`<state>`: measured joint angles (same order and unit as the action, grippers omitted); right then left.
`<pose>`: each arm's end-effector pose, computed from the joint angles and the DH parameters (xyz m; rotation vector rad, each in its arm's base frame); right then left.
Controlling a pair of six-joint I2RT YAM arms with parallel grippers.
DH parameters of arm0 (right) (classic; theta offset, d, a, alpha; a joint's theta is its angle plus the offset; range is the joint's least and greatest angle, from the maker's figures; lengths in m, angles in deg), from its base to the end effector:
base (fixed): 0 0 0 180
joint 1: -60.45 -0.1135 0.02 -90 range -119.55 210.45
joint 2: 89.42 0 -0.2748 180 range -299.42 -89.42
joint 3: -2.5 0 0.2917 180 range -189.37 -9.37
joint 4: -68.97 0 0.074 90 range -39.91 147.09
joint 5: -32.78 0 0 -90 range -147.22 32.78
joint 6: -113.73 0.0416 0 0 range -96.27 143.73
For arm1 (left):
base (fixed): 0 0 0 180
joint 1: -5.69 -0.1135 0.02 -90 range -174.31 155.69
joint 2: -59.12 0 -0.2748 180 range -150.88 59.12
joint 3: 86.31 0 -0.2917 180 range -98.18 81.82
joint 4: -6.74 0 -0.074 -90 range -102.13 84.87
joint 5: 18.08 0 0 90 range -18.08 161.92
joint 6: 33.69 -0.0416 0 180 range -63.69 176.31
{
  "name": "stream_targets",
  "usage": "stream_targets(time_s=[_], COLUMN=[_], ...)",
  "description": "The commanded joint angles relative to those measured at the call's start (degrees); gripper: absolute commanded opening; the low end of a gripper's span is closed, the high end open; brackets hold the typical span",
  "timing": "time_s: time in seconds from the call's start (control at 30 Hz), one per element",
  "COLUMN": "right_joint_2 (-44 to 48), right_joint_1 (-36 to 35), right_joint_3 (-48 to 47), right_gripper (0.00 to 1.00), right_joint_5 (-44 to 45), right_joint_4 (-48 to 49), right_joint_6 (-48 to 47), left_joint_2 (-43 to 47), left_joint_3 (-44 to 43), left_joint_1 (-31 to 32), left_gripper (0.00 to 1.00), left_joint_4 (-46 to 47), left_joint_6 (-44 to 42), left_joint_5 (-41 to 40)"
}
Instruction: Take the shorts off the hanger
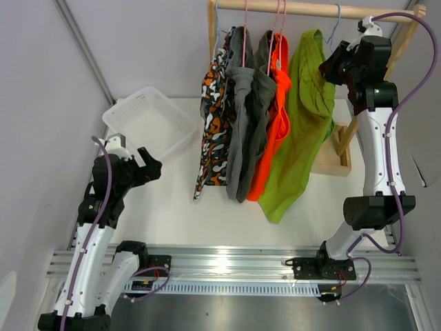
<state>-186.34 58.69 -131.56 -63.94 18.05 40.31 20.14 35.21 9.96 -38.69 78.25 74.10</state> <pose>0.3973 0.0171 0.5349 0.1516 1.8159 0.3330 0.1847 -0.0154 0.3332 -0.2891 2.0179 -0.3270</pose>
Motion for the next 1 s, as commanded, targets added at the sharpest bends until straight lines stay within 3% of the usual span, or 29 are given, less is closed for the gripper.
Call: stream_targets(time_s=[0.0,0.13,0.27,0.47,0.5,0.57,0.6,0.77,0.97], right_joint_2=[1.30,2.88,5.60,10.79,11.40,13.33,15.08,19.57,25.02], right_joint_1=[-0.17,-0.17,0.00,-0.09,0.00,0.00,-0.09,-0.09,-0.17], right_joint_3=[-1.12,-1.47,-2.09,-2.35,-2.35,-2.26,-1.22,3.36,12.58], right_gripper=[0.19,0.04,0.00,0.00,0.00,0.00,0.00,0.00,0.00], right_joint_5=[-0.40,-1.89,-2.59,-4.53,-4.62,-4.70,-4.53,-3.65,-4.18], right_joint_4=[3.54,4.59,4.68,3.98,3.11,2.22,2.05,2.05,3.18], right_joint_6=[-0.76,-1.55,-1.99,-1.02,-0.85,-0.76,-0.50,1.26,3.81], left_joint_2=[0.40,0.92,-1.18,-12.42,-14.35,-21.00,-23.48,-41.65,-56.89], left_joint_3=[0.03,-0.67,-8.37,-28.77,-36.54,-41.69,-48.42,-63.40,-75.28], left_joint_1=[0.30,1.26,8.10,31.12,36.54,41.93,46.66,61.26,70.77], left_gripper=[0.99,0.99,0.99,0.99,0.99,0.99,0.99,0.99,0.99], left_joint_4=[1.74,1.83,-1.76,-6.07,-6.86,-7.22,-7.48,-6.26,-0.72], left_joint_6=[-1.10,-1.72,-0.67,-1.01,-1.62,-3.81,-5.31,-10.06,-11.03], left_joint_5=[0.99,0.21,-9.71,-22.29,-22.48,-21.69,-20.12,-16.95,-10.01])
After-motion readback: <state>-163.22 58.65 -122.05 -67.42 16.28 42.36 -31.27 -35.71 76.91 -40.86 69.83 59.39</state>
